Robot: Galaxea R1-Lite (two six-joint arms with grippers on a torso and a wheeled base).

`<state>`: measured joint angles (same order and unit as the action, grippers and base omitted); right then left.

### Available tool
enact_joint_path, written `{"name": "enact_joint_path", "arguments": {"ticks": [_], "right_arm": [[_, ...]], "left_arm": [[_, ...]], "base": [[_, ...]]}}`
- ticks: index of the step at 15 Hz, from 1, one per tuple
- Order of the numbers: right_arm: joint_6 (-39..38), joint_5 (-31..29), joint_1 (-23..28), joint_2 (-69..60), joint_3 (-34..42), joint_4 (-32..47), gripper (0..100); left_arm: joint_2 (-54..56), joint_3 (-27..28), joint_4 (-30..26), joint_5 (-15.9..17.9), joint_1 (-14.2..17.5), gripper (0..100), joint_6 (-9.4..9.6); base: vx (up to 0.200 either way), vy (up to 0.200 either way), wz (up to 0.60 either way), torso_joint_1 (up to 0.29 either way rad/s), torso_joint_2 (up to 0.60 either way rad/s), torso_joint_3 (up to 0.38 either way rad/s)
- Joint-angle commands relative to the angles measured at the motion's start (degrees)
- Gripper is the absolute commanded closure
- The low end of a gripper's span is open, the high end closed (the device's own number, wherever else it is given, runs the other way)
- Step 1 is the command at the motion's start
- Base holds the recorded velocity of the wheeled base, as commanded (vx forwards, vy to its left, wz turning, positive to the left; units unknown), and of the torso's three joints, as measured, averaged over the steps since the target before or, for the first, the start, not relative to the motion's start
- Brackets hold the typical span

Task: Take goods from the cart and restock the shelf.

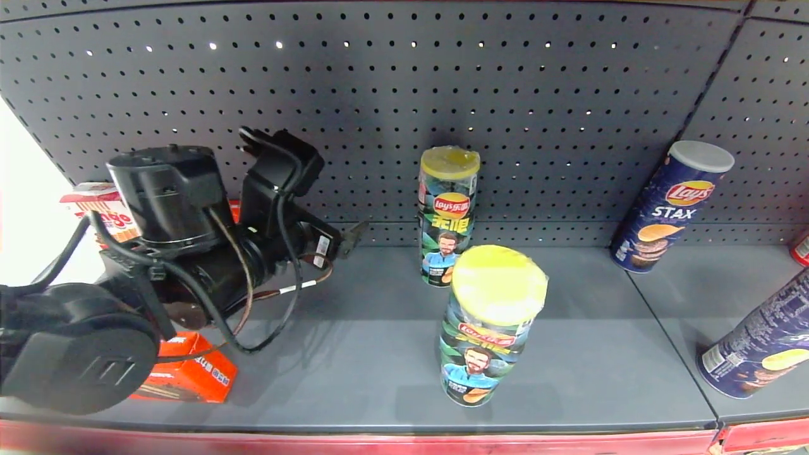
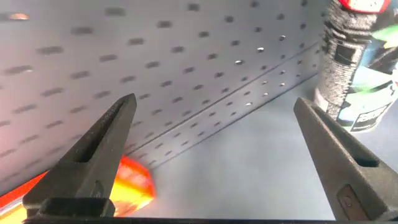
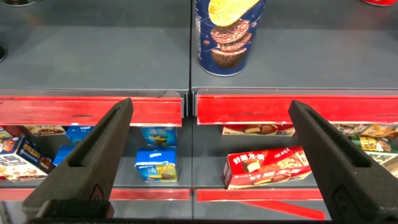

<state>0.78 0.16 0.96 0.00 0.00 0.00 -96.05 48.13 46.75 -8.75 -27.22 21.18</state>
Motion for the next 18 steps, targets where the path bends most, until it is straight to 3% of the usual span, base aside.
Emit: {"name": "enact_joint_path", "arguments": {"ticks": [1,4,8,9,10,11,14,18], "right_arm": [[0.1,0.0,0.0,0.2,0.0,0.0,0],[0.0,0.1,0.0,0.1,0.0,0.0,0],[-0.3,-2.6,0.0,0.0,0.0,-0.7,0],[-3.9,-3.0,-0.3,4.4,-10.2,-1.8,0],[-5.8,-3.1,-0.5,7.9,-13.7,-1.6,0],[-11.9,-1.7,-1.3,18.0,-21.4,-1.8,0],[-4.1,6.2,-5.1,22.4,-26.4,-0.9,0],[-1.2,15.1,-11.2,36.1,-34.0,-1.2,0]], "left_arm": [[6.5,-3.7,0.1,-0.2,0.2,0,-0.17],[9.0,-8.4,0.9,-0.1,0.7,0,-0.34],[9.6,-9.2,1.9,-0.1,1.4,0,-0.61],[10.5,-10.1,1.9,-0.1,1.4,0,-1.66],[10.8,-10.3,1.9,-0.1,1.5,0,-1.84],[11.6,-11.0,1.9,-0.1,1.5,0,-1.84],[11.9,-11.7,1.9,0.0,1.5,0,-1.93],[11.9,-12.3,1.9,-0.1,1.5,0,-1.93]], "base": [[0.0,0.0,0.0,0.0,0.0,0.0],[0.0,0.0,0.0,0.0,0.0,0.0],[0.0,0.0,0.0,0.0,0.0,0.0],[0.0,0.0,0.0,0.0,0.0,0.0],[0.0,0.0,0.0,0.0,0.0,0.0],[0.0,0.0,0.0,0.0,0.0,0.0],[0.0,0.0,0.0,0.0,0.0,0.0],[0.0,0.0,0.0,0.0,0.0,0.0]]}}
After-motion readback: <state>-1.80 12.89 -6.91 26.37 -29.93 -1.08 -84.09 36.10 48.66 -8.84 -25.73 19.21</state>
